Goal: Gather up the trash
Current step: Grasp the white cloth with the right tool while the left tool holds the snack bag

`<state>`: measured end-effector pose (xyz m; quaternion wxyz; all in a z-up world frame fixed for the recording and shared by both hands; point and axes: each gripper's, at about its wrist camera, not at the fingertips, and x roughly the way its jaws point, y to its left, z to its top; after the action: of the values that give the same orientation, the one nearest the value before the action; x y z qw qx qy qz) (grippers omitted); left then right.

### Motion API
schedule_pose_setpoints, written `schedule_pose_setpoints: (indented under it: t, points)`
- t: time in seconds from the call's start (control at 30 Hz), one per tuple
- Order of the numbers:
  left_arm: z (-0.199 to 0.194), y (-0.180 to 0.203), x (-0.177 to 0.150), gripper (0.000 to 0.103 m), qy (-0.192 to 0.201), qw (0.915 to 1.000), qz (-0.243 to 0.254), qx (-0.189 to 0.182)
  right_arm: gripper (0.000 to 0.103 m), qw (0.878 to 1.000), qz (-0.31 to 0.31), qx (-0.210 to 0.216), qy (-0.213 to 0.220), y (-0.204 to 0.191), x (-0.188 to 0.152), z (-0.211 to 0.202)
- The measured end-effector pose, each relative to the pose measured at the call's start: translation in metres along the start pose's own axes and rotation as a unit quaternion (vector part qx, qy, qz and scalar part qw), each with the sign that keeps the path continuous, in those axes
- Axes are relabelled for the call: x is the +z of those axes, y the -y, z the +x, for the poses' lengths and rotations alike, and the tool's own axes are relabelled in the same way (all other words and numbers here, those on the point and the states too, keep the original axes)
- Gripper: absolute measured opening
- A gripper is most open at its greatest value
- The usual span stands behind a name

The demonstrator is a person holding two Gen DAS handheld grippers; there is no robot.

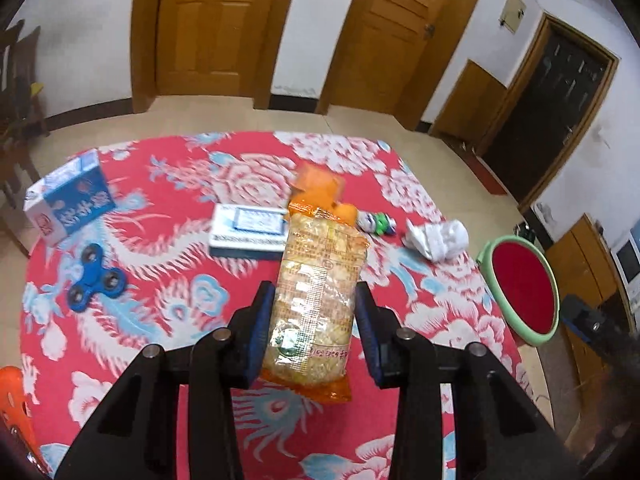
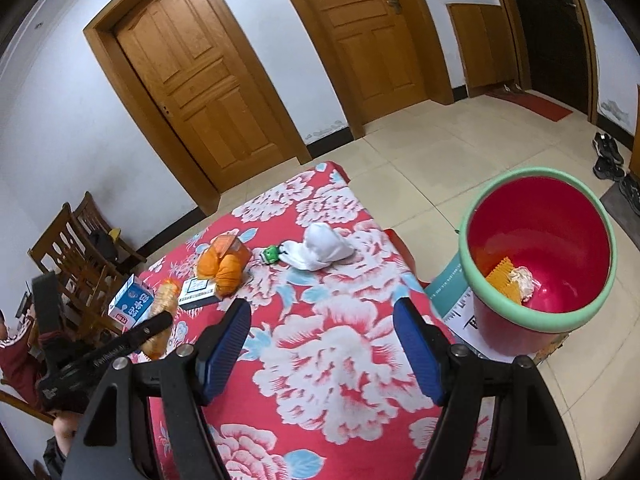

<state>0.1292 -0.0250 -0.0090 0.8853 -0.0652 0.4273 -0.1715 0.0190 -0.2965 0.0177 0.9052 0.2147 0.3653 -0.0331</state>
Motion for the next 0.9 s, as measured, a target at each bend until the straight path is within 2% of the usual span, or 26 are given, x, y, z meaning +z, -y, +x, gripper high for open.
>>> schedule_pose_setpoints:
  t: [0.17, 0.37, 0.67, 0.9]
  points:
    - [0.003, -0.017, 0.007, 0.04, 0.02, 0.9997, -0.013, 0.004, 0.077, 1.0, -0.011, -0.018, -0.011, -0.013, 0.003, 0.022]
    - [0.016, -0.036, 0.003, 0.04, 0.034, 0.9989, -0.032, 0.011, 0.078, 0.997, -0.013, -0.057, -0.046, -0.024, 0.009, 0.071]
    - [0.032, -0.057, 0.0, 0.04, 0.028, 0.998, -0.057, 0.003, 0.082, 0.993, -0.018, -0.113, -0.038, -0.03, 0.029, 0.124]
    - [0.043, -0.06, -0.006, 0.04, 0.016, 0.9981, -0.059, -0.002, 0.082, 0.99, -0.027, -0.138, -0.02, -0.025, 0.047, 0.148]
